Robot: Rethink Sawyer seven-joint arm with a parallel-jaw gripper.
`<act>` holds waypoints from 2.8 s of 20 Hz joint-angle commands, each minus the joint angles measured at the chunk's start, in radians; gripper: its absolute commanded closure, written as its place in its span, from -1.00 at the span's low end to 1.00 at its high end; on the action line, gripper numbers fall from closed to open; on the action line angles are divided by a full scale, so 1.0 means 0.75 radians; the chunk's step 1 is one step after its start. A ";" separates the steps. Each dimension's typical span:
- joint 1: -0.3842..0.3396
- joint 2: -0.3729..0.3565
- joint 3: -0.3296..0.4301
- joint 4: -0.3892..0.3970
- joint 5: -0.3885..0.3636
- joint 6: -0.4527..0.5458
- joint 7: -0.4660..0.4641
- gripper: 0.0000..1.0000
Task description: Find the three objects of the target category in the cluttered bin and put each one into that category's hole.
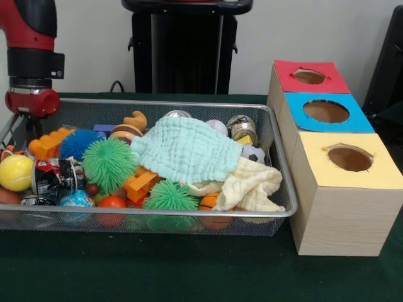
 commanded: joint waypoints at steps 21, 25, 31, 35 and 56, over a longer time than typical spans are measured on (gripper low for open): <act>-0.135 -0.383 0.235 0.267 0.265 0.362 -0.070 1.00; -0.179 -0.334 0.298 0.273 0.251 0.331 -0.090 1.00; -0.185 -0.300 0.331 0.276 0.271 0.276 -0.013 -1.00; -0.172 -0.306 0.345 0.291 0.315 0.241 0.052 -1.00; 0.052 0.011 0.109 0.028 0.262 0.028 0.059 -1.00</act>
